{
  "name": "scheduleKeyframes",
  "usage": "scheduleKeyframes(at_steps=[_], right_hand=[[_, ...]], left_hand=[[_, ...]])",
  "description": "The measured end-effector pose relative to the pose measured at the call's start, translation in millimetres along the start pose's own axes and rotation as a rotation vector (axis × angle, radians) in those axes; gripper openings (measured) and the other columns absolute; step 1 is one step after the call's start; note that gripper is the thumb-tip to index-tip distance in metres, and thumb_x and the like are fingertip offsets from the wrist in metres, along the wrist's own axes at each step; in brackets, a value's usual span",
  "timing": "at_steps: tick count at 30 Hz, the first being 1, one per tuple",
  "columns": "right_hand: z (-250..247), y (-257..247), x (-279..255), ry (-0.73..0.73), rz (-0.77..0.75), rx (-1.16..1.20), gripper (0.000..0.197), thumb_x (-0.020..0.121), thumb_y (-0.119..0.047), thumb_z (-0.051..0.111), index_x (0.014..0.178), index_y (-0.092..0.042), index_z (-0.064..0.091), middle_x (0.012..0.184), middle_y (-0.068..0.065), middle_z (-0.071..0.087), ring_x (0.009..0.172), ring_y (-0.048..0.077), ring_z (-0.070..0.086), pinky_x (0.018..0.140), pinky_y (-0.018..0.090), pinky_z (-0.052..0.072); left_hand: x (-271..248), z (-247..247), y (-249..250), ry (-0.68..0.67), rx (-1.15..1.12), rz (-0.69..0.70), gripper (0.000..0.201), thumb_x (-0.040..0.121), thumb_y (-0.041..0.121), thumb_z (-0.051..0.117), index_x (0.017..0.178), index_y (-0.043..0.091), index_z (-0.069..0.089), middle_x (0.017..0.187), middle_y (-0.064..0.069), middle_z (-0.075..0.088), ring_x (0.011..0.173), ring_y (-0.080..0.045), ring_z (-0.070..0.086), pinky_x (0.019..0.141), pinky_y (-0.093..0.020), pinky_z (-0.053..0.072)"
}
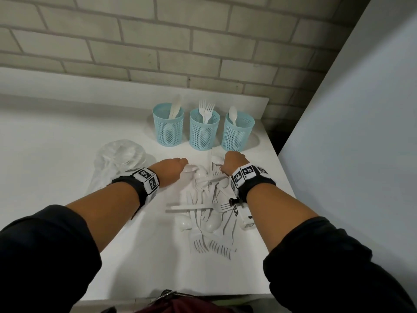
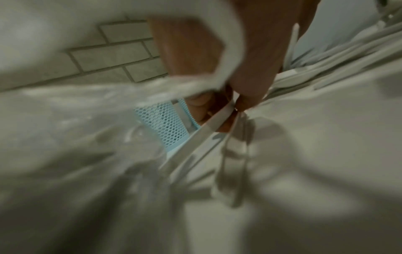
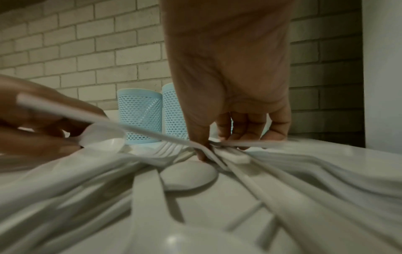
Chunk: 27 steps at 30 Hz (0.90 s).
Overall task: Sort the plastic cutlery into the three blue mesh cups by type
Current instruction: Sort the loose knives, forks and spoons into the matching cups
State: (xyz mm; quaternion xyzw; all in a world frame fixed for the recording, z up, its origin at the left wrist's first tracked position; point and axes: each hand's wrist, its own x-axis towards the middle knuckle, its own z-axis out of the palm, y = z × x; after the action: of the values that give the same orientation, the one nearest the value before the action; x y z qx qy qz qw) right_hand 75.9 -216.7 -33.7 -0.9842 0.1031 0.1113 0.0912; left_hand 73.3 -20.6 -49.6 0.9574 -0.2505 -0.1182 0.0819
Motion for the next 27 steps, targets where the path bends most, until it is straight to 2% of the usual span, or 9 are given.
scheduleKeyframes(at_steps=[4, 9, 11, 14, 15, 17, 20, 23, 27], right_hand=[[1.4, -3.2, 3.1, 0.012, -0.100, 0.027, 0.026, 0.088, -0.014, 0.056, 0.107, 0.003, 0.058, 0.115, 0.020, 0.061, 0.106, 0.035, 0.059, 0.082, 0.035, 0.047], [-10.2, -5.5, 6.2, -0.059, -0.180, 0.138, 0.024, 0.092, -0.024, 0.053, 0.086, -0.001, 0.055, 0.087, 0.014, 0.058, 0.088, 0.028, 0.055, 0.065, 0.025, 0.037], [-22.1, -4.9, 7.6, -0.084, -0.175, 0.230, 0.020, 0.090, -0.017, 0.053, 0.100, 0.000, 0.057, 0.092, 0.011, 0.055, 0.086, 0.026, 0.053, 0.064, 0.024, 0.038], [-37.2, 0.2, 12.1, -0.109, -0.169, 0.346, 0.005, 0.087, -0.013, 0.057, 0.087, -0.009, 0.058, 0.079, 0.007, 0.056, 0.069, 0.020, 0.054, 0.058, 0.025, 0.041], [-41.1, 1.8, 12.8, -0.125, -0.157, 0.395, 0.004, 0.087, -0.013, 0.058, 0.086, -0.009, 0.060, 0.078, 0.007, 0.057, 0.070, 0.020, 0.056, 0.062, 0.026, 0.046], [-47.6, 5.5, 14.5, -0.141, -0.141, 0.509, 0.015, 0.089, -0.012, 0.058, 0.102, -0.005, 0.062, 0.091, 0.012, 0.061, 0.084, 0.023, 0.060, 0.082, 0.035, 0.054], [-56.3, 8.8, 12.5, -0.103, -0.157, 0.633, 0.025, 0.094, -0.006, 0.045, 0.116, -0.001, 0.056, 0.113, 0.015, 0.063, 0.102, 0.025, 0.059, 0.097, 0.040, 0.049], [-63.4, 13.1, 10.9, -0.051, -0.161, 0.780, 0.029, 0.094, -0.003, 0.037, 0.115, 0.000, 0.056, 0.109, 0.011, 0.065, 0.100, 0.023, 0.059, 0.092, 0.035, 0.049], [-66.8, 14.4, 12.7, 0.070, -0.126, 0.975, 0.026, 0.090, -0.010, 0.043, 0.078, -0.016, 0.065, 0.082, 0.000, 0.062, 0.085, 0.022, 0.056, 0.081, 0.034, 0.045]], left_hand=[[5.4, -4.3, 2.2, 0.160, -0.312, -0.189, 0.029, 0.095, 0.004, 0.034, 0.121, -0.006, 0.043, 0.117, -0.024, 0.057, 0.105, -0.036, 0.056, 0.082, -0.034, 0.039], [17.2, -20.0, 8.0, 0.206, -0.692, -0.239, 0.032, 0.098, 0.013, 0.041, 0.124, -0.004, 0.042, 0.114, -0.019, 0.056, 0.086, -0.028, 0.063, 0.058, -0.021, 0.041], [21.2, -26.4, 11.2, 0.218, -0.826, -0.247, 0.029, 0.096, 0.015, 0.048, 0.118, -0.004, 0.048, 0.101, -0.016, 0.059, 0.077, -0.024, 0.061, 0.059, -0.022, 0.040], [23.4, -30.4, 15.4, 0.222, -1.019, -0.302, 0.016, 0.092, 0.012, 0.057, 0.101, 0.000, 0.055, 0.074, -0.008, 0.057, 0.059, -0.016, 0.049, 0.062, -0.027, 0.040], [23.9, -30.3, 17.4, 0.204, -1.065, -0.316, 0.011, 0.091, 0.011, 0.058, 0.095, 0.000, 0.056, 0.072, -0.007, 0.056, 0.058, -0.016, 0.047, 0.062, -0.027, 0.040], [24.9, -30.0, 23.8, 0.160, -1.174, -0.321, 0.006, 0.093, 0.006, 0.053, 0.089, 0.002, 0.053, 0.072, -0.009, 0.053, 0.059, -0.016, 0.046, 0.061, -0.025, 0.040], [26.1, -33.0, 34.7, 0.121, -1.452, -0.344, 0.008, 0.098, 0.004, 0.042, 0.092, 0.006, 0.046, 0.080, -0.010, 0.053, 0.069, -0.018, 0.053, 0.068, -0.027, 0.047], [29.3, -36.0, 40.6, 0.086, -1.555, -0.299, 0.008, 0.100, 0.007, 0.039, 0.095, 0.009, 0.045, 0.088, -0.012, 0.057, 0.078, -0.022, 0.059, 0.075, -0.032, 0.052], [33.2, -39.6, 49.9, 0.078, -1.573, -0.219, 0.008, 0.100, 0.007, 0.038, 0.096, 0.010, 0.045, 0.100, -0.014, 0.061, 0.089, -0.026, 0.062, 0.076, -0.033, 0.053]])
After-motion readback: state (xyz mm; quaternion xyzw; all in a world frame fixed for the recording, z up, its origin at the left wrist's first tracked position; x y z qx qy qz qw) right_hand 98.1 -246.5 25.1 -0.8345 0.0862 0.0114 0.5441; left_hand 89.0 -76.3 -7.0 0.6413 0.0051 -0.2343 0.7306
